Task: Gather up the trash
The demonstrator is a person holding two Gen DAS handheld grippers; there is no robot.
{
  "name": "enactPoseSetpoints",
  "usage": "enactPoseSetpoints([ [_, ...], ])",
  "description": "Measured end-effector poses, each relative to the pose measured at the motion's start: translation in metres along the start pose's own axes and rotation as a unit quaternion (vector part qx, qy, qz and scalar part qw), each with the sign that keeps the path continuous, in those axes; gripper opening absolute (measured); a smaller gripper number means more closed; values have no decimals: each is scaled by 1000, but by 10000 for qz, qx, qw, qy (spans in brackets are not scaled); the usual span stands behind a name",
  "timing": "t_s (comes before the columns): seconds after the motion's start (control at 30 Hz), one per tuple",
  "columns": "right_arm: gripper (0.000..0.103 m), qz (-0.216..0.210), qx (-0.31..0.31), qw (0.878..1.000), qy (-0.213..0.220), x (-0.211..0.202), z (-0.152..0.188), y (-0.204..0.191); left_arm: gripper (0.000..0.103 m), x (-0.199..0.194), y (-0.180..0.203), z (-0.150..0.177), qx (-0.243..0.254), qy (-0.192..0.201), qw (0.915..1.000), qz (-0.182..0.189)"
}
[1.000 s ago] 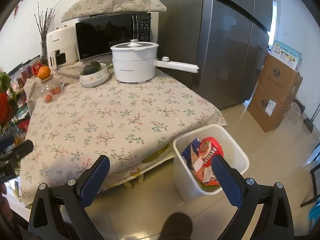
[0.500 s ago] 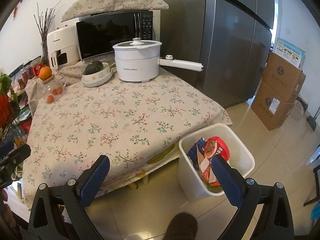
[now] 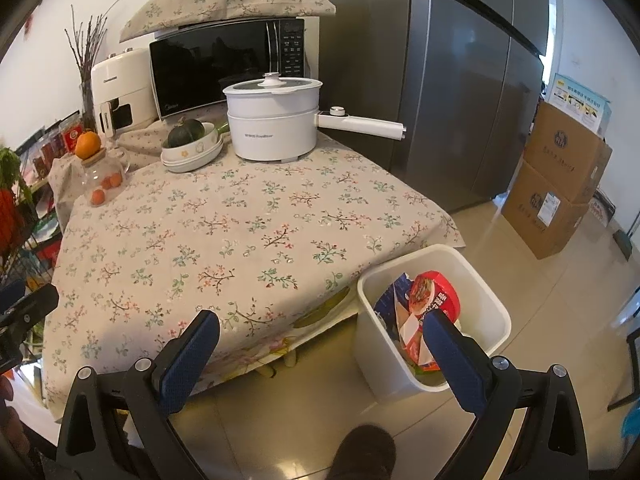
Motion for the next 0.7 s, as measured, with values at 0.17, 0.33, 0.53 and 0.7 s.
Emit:
enactPoseSetpoints([
  [0.17,102,41,-9,10000,-45,3,2,3,102,0,2,0,24,-5,10000,39],
  [0.33,103,63,53,10000,19,0,-1,6,102,-2,4,0,56,15,10000,45],
  [0.53,103,77,32,10000,27,-1,-1,7,102,-2,4,0,34,24,10000,31],
  [0.7,103,83,23,9999,84,-3,-2,10,102,-2,5,1,71,14,10000,36],
])
Point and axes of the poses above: each gripper's, at about its wrist camera, not at the fingertips, and x roughly the way its jaws point, y to its right, z to its underside, the point moved 6 cm from there along x, roughly the way its jaws point, and after that the axes turned 14 degrees about y, right-handed, at the moved point
